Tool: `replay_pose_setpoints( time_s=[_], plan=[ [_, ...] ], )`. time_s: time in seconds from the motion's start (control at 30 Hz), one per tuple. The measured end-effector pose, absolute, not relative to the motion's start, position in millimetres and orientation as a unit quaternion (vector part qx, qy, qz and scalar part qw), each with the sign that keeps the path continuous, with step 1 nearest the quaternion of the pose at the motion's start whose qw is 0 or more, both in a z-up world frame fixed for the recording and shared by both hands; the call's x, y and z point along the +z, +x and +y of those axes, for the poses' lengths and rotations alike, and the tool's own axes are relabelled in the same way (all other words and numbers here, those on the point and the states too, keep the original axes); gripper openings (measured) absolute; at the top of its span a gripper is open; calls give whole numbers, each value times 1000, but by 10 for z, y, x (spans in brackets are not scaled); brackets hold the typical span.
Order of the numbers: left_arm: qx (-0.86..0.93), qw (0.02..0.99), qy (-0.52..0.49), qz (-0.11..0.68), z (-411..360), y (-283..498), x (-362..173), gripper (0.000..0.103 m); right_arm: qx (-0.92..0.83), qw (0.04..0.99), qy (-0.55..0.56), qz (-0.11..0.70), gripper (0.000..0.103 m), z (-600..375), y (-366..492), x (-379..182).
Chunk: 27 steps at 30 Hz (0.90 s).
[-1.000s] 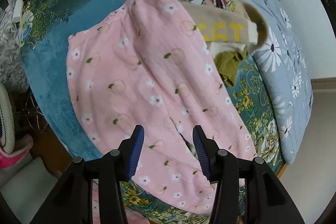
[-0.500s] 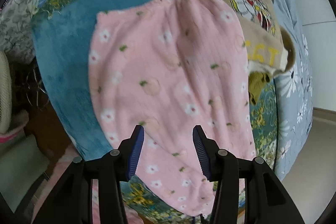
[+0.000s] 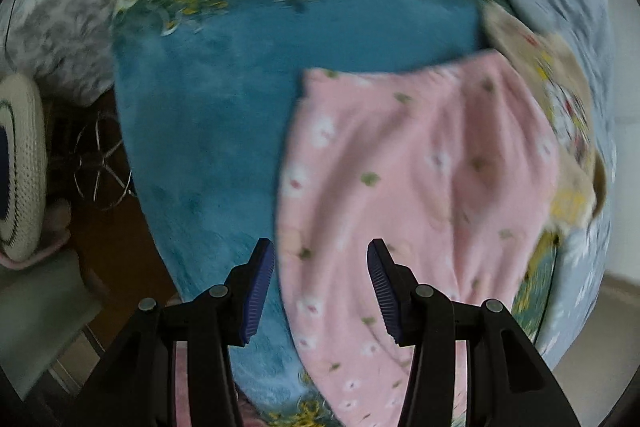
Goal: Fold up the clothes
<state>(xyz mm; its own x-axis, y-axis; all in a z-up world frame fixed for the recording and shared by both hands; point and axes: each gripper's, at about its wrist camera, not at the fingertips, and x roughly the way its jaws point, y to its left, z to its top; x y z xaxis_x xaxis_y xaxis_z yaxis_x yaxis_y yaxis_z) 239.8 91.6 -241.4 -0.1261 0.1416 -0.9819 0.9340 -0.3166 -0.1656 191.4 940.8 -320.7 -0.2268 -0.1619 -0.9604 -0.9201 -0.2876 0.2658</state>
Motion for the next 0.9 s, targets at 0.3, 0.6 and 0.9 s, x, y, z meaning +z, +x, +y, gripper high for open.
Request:
replay_pose_setpoints(
  time_s=[0.3, 0.6, 0.9],
  plan=[
    [-577, 321, 574, 484, 337, 2189, -3049, 49, 636, 331, -522, 463, 3, 9122, 1733, -2416],
    [-574, 292, 617, 452, 166, 1879, -3572, 49, 650, 350, -518, 432, 3, 8805, 1598, -2030],
    [-594, 300, 591, 456, 199, 1710, -3376, 3, 660, 343, -491, 453, 3, 8763, 1654, -1836]
  ],
)
